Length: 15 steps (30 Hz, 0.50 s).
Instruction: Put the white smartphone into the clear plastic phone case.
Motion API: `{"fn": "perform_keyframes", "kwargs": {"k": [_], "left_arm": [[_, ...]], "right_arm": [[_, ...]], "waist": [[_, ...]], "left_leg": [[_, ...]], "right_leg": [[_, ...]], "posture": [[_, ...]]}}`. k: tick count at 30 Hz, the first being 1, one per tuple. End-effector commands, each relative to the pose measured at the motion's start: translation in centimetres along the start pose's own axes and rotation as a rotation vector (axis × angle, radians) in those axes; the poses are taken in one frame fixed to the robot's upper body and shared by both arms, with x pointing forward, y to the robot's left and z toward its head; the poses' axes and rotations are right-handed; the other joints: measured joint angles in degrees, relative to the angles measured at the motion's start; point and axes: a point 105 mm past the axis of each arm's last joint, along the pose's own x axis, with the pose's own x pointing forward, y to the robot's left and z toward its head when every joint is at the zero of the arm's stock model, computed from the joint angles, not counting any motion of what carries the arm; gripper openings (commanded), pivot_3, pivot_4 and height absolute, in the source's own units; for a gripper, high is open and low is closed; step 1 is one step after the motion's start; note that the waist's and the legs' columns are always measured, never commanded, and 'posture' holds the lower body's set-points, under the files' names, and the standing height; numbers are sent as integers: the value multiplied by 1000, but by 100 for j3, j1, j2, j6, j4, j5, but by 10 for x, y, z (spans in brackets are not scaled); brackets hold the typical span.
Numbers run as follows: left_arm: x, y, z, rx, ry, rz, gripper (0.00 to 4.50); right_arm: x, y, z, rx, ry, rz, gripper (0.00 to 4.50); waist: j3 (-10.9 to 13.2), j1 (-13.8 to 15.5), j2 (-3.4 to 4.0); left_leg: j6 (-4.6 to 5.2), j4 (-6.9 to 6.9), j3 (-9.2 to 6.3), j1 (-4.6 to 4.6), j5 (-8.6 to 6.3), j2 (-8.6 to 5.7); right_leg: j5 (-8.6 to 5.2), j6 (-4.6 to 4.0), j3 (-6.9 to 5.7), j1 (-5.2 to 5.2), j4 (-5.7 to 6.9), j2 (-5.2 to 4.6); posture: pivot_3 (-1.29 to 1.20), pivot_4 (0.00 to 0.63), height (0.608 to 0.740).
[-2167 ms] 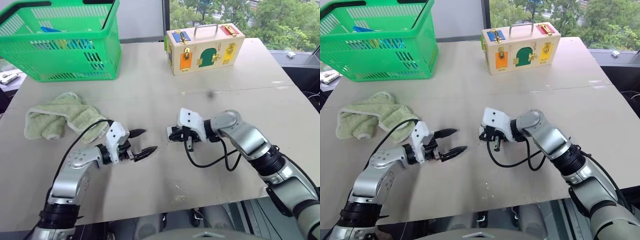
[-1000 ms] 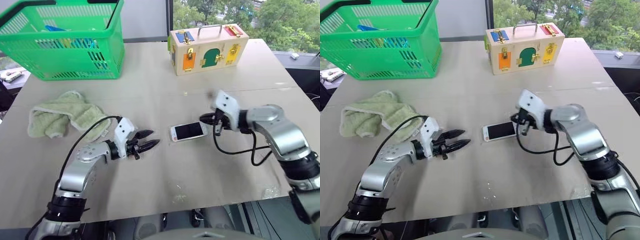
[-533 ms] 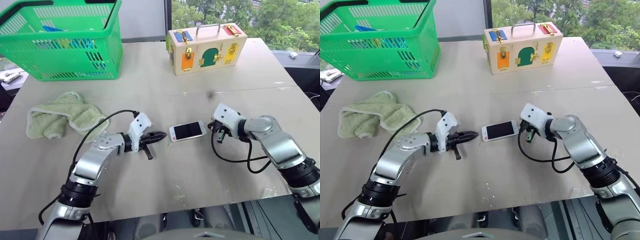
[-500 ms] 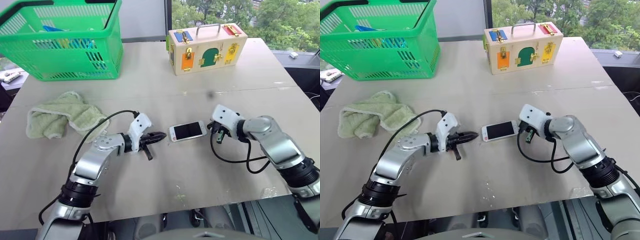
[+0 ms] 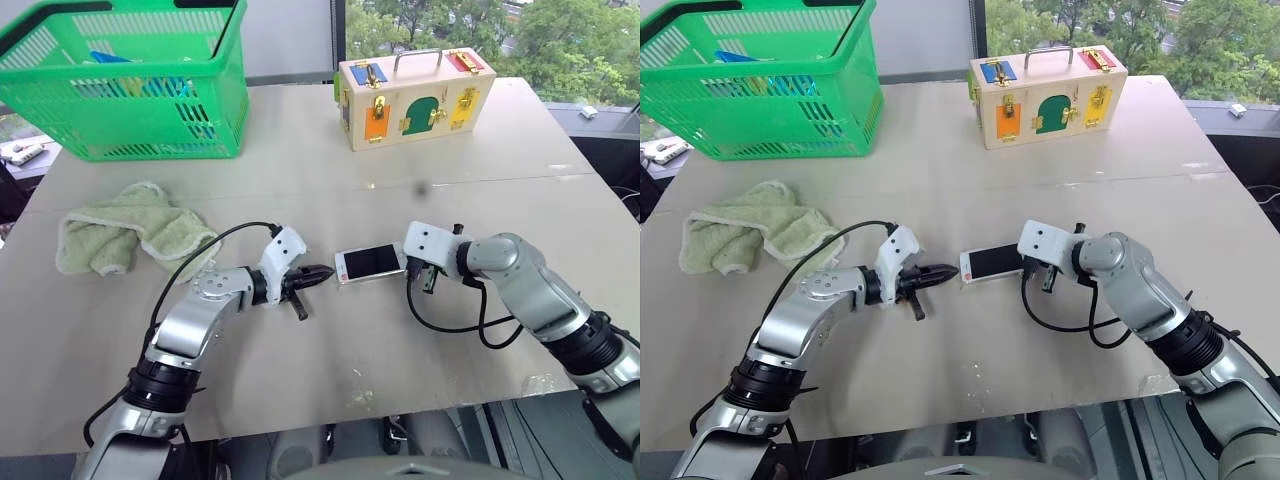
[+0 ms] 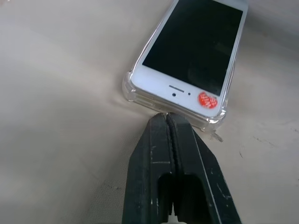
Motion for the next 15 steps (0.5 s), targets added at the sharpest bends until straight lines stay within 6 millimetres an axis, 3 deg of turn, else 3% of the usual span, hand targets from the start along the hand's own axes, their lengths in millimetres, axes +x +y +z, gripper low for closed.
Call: {"fn": "perform_keyframes", "kwargs": {"k": [1, 9, 13, 15], "left_arm": [[7, -7, 8, 17, -17, -27, 14], [-5, 3, 8, 5, -8, 17, 14], [-3, 2, 10, 3, -11, 15, 14], [0, -1, 12, 4, -18, 3, 14]], "right_arm": [[-1, 9, 29, -63, -91, 37, 0], [-24, -16, 5, -15, -23, -60, 0], [-22, -15, 8, -14, -36, -56, 0], [-9, -1, 24, -36, -90, -3, 0]], "waist": [[0, 11, 0], [0, 16, 1], [0, 16, 0], [0, 12, 0]], "left_leg": [[0, 1, 0, 0, 0, 0], [0, 2, -2, -1, 0, 0], [0, 2, -2, -1, 0, 0], [0, 2, -2, 0, 0, 0]], "right_leg": [[0, 0, 0, 1, 0, 0], [0, 0, -2, 2, 0, -1], [0, 0, -1, 2, -1, -2], [0, 0, -2, 2, 0, -1]], "posture": [[0, 150, 740], [0, 150, 740], [0, 150, 740], [0, 150, 740]]}}
